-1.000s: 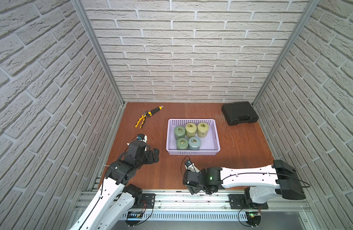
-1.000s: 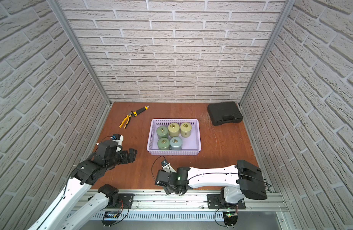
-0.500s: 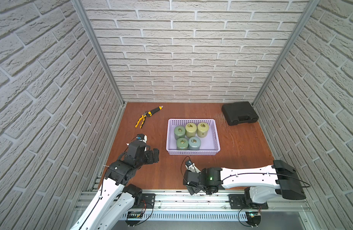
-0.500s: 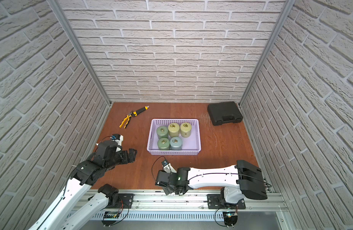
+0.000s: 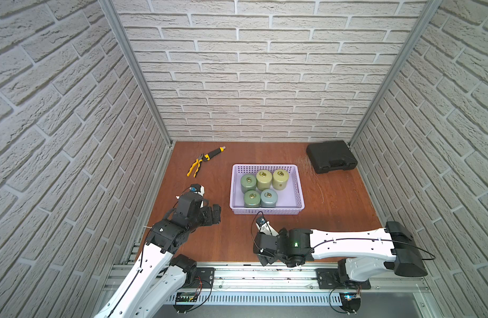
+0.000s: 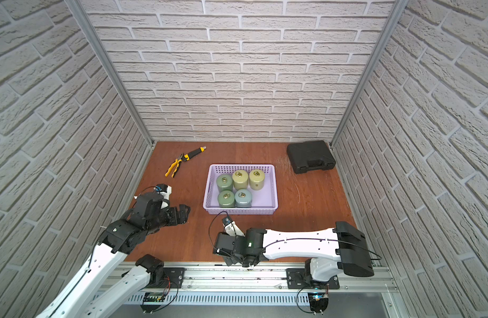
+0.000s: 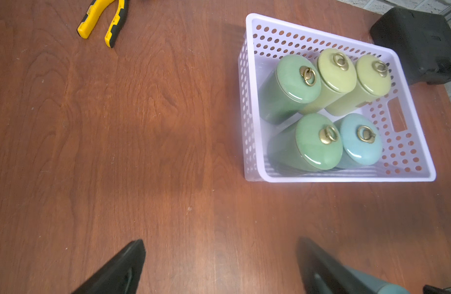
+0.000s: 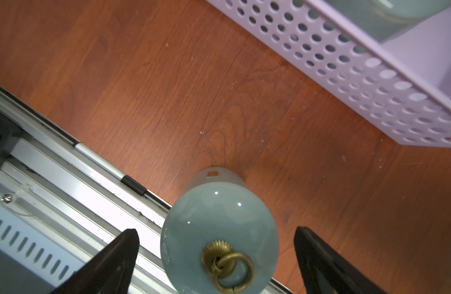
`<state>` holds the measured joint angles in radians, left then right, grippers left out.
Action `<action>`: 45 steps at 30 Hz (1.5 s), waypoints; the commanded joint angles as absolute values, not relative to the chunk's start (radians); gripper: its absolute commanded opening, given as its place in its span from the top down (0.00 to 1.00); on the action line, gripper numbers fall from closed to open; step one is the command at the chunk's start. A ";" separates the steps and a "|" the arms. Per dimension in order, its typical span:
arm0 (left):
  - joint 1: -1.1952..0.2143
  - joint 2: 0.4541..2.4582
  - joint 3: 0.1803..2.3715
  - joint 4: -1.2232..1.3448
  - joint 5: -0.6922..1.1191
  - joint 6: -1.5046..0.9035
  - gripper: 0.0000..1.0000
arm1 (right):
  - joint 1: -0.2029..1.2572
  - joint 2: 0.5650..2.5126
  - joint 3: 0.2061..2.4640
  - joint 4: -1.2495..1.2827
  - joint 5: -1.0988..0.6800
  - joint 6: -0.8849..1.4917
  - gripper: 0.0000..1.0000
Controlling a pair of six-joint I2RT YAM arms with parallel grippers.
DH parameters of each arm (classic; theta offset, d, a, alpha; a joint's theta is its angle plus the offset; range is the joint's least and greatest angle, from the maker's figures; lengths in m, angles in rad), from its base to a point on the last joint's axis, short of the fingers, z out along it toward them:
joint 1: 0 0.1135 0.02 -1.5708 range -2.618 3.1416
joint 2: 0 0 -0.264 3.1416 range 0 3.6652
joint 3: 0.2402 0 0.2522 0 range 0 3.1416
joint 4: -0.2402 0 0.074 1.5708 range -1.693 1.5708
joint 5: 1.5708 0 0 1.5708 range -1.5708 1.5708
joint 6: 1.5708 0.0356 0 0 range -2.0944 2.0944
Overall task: Take the tea canister out of the basket
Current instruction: Place the tea canister at the center of the board, then pick up the tea canister from the basket.
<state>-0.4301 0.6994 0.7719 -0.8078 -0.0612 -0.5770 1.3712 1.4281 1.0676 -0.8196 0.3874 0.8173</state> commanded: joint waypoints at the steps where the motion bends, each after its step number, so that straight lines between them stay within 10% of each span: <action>1: -0.424 0.746 0.821 -0.777 -0.024 -0.564 0.02 | 1.376 1.374 1.106 -0.862 0.449 0.789 0.00; 45: -0.621 1.395 1.236 -0.763 -0.022 -0.490 0.02 | 0.820 1.097 0.986 -0.767 0.281 0.563 0.00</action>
<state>-0.6079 1.3682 1.2057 -0.7448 0.0013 -0.5121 0.8314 1.0988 1.0027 -0.7963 0.2718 0.5827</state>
